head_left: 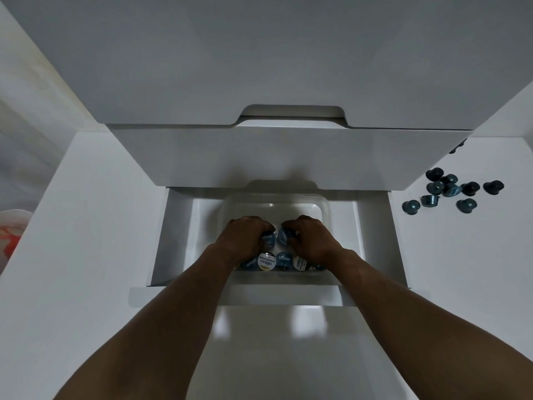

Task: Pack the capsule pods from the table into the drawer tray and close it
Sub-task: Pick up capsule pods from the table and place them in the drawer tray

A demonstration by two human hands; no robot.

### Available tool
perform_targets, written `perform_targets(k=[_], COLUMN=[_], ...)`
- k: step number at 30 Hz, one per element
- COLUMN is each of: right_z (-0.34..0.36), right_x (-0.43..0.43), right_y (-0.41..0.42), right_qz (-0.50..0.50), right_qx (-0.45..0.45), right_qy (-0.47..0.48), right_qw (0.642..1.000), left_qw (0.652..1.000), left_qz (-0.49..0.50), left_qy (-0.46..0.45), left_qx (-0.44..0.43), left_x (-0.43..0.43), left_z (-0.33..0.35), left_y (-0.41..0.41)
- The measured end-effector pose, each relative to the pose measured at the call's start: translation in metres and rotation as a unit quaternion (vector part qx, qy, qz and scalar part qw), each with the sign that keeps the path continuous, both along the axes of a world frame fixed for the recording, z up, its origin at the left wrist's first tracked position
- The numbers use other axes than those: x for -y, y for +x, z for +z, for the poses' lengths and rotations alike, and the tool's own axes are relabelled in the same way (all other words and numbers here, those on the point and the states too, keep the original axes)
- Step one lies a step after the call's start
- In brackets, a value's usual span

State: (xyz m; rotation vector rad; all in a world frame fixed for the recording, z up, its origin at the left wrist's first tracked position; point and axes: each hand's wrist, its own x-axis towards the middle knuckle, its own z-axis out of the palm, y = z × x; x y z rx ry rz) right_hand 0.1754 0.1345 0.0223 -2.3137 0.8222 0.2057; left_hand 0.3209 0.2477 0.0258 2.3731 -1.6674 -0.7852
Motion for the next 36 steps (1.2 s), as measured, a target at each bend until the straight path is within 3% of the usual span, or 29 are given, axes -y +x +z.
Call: perform_targets(k=[29,36], right_z=[0.009,0.036], right_x=[-0.005,-0.003], right_y=[-0.002,-0.015], right_qz=[-0.008,0.011], right_qx=[-0.029,0.034], right_qy=[0.027,-0.122], right_qw=[0.999,0.992], left_qw=[1.000,0.989], left_qz=[0.012,0.085], left_qy=[0.004,-0.040], left_qx=[0.016,0.117], left_x=[-0.005,-0.025], left_z=[0.006,0.045], left_y=[-0.004,-0.021])
